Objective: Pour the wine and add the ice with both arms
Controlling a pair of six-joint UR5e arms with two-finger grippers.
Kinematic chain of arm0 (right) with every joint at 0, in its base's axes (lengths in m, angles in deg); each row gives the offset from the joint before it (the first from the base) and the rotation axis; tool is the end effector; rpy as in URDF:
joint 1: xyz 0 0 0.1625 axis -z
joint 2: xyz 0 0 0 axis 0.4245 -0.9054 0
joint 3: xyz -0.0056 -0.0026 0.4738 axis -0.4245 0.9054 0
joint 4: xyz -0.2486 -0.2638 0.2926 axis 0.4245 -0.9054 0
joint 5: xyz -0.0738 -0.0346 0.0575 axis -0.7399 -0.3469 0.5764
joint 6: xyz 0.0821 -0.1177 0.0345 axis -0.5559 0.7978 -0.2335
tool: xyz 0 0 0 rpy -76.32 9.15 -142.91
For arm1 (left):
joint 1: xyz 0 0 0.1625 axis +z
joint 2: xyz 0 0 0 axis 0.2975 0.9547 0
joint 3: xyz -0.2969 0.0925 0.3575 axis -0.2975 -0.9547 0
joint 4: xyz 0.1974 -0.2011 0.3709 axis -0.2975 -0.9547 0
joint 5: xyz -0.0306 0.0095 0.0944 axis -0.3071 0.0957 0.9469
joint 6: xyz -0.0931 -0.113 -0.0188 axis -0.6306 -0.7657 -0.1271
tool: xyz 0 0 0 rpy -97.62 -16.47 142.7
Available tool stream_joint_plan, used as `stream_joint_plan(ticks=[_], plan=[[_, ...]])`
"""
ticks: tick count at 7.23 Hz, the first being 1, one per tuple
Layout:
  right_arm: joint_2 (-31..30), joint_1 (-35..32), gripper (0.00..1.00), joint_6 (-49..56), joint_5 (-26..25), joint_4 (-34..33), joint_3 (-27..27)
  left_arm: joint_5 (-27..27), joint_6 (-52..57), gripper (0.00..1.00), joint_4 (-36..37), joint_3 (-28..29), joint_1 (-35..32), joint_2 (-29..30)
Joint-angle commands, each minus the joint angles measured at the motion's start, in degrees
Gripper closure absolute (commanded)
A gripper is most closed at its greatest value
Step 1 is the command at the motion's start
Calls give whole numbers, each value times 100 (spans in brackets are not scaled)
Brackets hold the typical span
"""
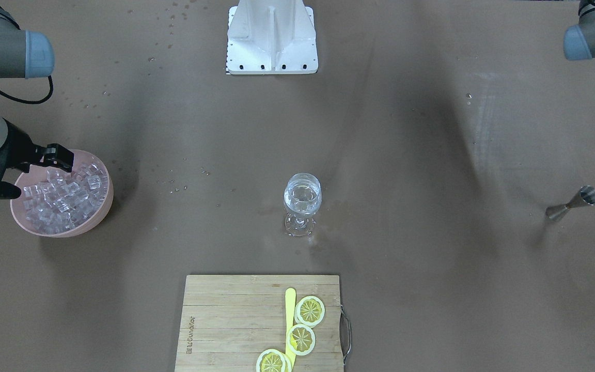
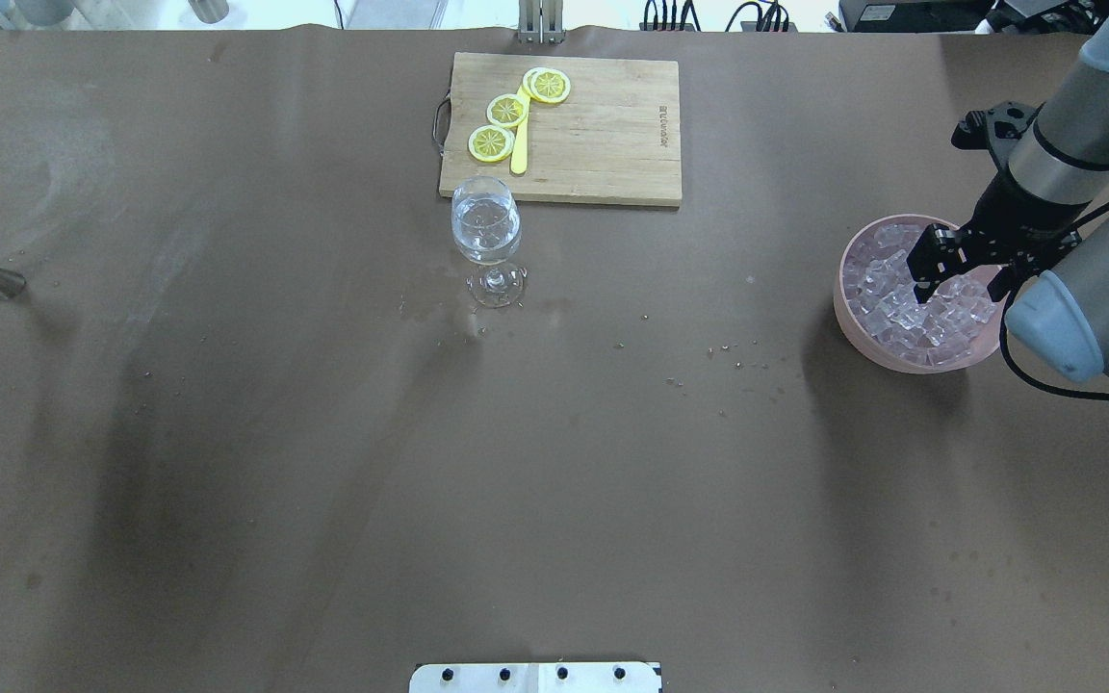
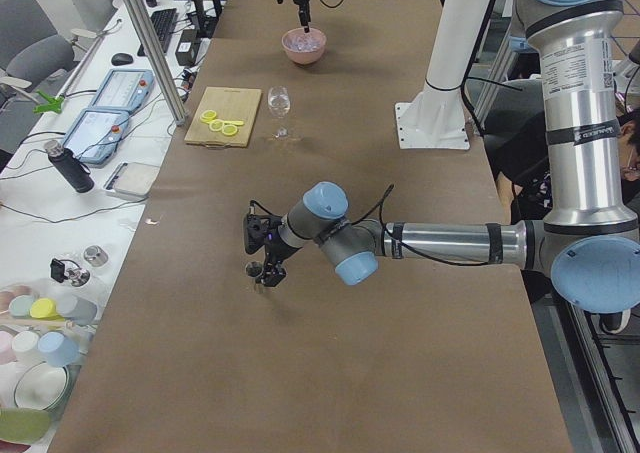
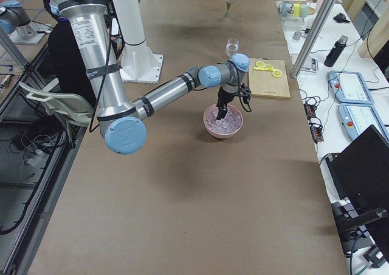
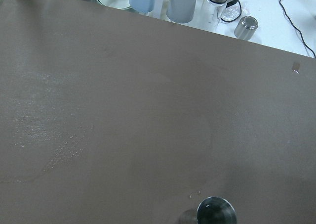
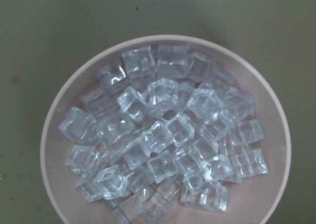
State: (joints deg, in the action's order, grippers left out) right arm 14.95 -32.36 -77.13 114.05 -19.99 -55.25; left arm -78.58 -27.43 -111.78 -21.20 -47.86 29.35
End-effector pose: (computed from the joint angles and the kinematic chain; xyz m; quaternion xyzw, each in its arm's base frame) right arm -0.3144 -0.5621 0.4829 -0.0830 -0.3560 -0.0423 0.9298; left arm 0.1265 -0.5185 0.6761 0.2642 0.3736 -0.2341 0.8578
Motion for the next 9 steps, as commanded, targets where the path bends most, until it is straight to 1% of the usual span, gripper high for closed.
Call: stream_joint_plan(ticks=[1, 2, 3, 4, 5, 6, 7, 8, 9], plan=[[-23, 350, 43, 11, -311, 121, 0, 928, -409, 3, -606, 30, 565, -230], [-6, 447, 44, 72, -504, 121, 35, 1332, -420, 3, -878, 91, 723, -274], [20, 570, 44, 81, -601, 243, 113, 1684, -402, 3, -1168, 362, 829, -266], [21, 588, 40, 194, -637, 566, 323, 1966, -385, 3, -1675, 704, 969, -222], [12, 580, 40, 291, -646, 805, 525, 2308, -367, 3, -1750, 768, 1214, -204], [20, 580, 40, 301, -646, 816, 562, 2677, -376, 3, -1786, 760, 1521, -187], [21, 571, 40, 310, -646, 825, 562, 2724, -358, 3, -1847, 777, 1603, -187], [21, 562, 42, 353, -646, 825, 571, 3177, -349, 4, -2152, 995, 1864, -169], [21, 553, 56, 354, -646, 825, 562, 3538, -341, 4, -2294, 1241, 2111, -91]])
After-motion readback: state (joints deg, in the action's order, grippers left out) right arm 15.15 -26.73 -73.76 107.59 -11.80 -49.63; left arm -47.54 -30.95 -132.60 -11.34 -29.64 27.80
